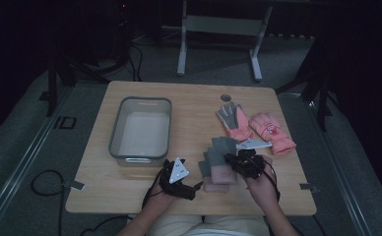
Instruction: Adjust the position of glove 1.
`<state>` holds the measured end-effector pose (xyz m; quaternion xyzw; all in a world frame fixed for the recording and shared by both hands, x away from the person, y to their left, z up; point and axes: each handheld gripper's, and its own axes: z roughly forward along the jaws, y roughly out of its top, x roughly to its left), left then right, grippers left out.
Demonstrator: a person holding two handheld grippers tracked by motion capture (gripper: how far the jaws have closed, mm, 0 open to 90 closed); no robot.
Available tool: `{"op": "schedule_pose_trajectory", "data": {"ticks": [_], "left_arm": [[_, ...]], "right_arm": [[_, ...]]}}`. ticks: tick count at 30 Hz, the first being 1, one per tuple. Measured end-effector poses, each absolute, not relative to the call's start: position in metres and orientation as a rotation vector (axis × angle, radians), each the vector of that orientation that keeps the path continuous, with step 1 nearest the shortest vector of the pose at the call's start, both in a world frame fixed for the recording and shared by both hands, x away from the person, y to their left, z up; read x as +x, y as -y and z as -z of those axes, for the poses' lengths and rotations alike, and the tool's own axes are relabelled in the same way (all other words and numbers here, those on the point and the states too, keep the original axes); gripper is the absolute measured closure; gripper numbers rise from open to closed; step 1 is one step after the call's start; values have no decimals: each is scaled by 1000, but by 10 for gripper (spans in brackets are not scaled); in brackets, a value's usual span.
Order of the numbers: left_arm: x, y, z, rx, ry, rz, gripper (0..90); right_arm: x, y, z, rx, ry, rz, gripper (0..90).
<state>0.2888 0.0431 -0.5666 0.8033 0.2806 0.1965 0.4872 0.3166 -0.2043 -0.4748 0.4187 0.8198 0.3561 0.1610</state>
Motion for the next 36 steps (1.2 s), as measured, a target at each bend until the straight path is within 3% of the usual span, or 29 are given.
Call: {"op": "schedule_pose_trajectory", "data": {"ticks": [10, 24, 31, 36], "left_arm": [[289, -43, 567, 1952, -685, -472, 7], [290, -44, 567, 1950, -692, -464, 7], [290, -45, 567, 1940, -671, -451, 14], [286, -41, 565, 1941, -601, -517, 14]], "right_arm": [[323, 193, 512, 1273, -2412, -952, 847], [332, 188, 528, 1323, -2428, -928, 835], [333, 187, 535, 1330, -2431, -916, 772], [333, 189, 534, 1318, -2441, -920, 700]]}}
